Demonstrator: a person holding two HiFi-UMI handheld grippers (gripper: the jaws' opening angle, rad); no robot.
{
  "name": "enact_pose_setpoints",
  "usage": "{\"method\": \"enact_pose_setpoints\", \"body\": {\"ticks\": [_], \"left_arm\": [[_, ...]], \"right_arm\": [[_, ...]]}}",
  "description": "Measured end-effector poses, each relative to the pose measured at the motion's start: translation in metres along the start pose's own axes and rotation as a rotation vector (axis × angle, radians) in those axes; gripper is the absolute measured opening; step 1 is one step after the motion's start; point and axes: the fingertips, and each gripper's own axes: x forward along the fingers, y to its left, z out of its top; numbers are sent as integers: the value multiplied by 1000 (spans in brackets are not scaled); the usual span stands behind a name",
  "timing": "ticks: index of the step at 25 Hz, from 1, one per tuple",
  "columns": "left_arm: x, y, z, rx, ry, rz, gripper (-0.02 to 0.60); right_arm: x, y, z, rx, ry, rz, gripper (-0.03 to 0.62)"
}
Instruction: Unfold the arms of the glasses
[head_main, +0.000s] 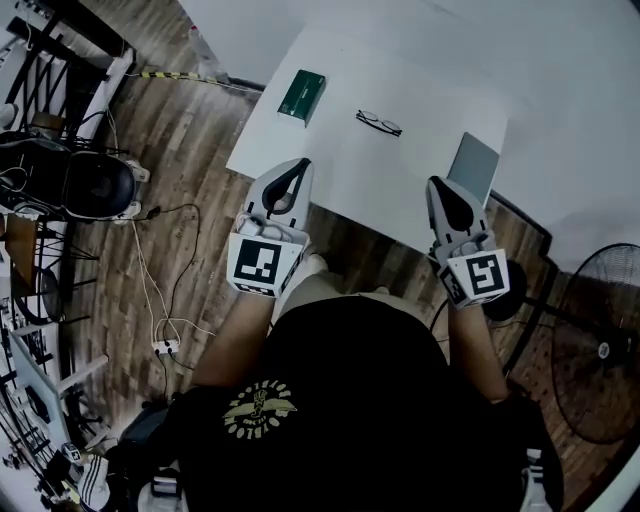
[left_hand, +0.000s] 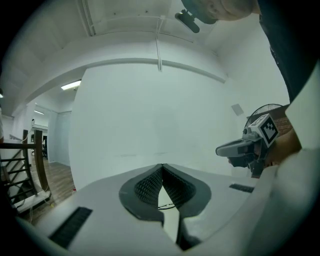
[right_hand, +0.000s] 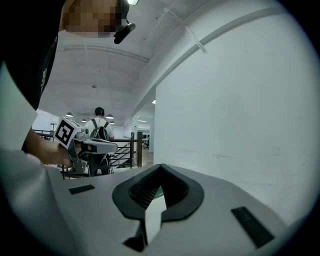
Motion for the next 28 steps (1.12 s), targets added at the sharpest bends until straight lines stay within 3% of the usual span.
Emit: {"method": "enact_pose_setpoints", "body": {"ticks": [10,18,28], "left_arm": [[-3,46,-7,-29,-18,-55,8],[-2,42,-13,-26,-5,-87,8],[16,66,-11,10,26,-27,8]], "right_arm": [[30,31,17,-61,11,-54,0],[23,26,16,-69,11,-91,0],[68,1,18,-48,-14,-43,0]]}}
